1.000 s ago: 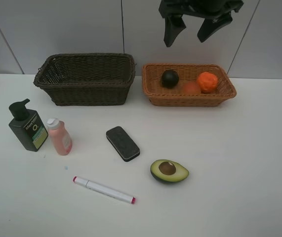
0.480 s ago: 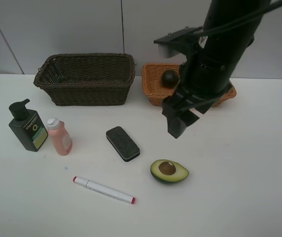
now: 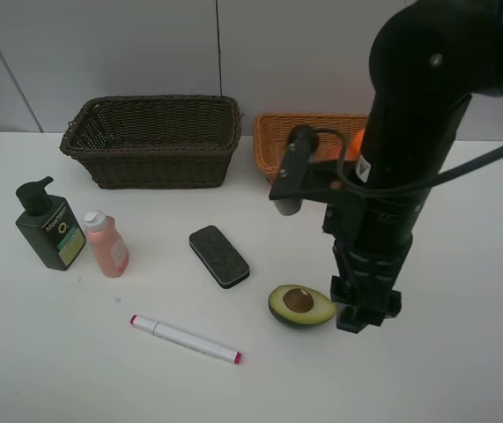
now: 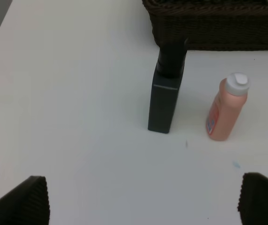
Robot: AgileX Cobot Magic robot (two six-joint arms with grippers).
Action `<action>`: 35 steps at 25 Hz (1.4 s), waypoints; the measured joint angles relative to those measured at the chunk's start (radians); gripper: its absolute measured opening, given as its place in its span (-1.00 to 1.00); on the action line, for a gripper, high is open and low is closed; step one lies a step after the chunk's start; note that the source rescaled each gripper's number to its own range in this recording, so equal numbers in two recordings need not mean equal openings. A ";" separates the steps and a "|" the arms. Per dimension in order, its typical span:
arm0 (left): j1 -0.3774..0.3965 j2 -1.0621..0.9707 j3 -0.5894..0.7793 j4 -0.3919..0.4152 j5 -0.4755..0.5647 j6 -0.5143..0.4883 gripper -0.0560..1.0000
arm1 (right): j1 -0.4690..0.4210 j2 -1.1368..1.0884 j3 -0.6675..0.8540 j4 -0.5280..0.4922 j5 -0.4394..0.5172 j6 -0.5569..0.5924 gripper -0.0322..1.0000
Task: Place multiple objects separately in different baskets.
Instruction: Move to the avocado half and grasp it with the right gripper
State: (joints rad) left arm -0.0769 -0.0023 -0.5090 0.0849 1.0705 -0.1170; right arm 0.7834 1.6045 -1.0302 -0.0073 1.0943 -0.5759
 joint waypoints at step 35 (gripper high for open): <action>0.000 0.000 0.000 0.000 0.000 0.000 1.00 | 0.000 0.247 0.077 0.033 -0.434 -0.139 0.89</action>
State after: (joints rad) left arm -0.0769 -0.0023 -0.5090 0.0849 1.0705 -0.1170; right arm 0.7834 1.8513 -0.9532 0.0255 0.6606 -0.7146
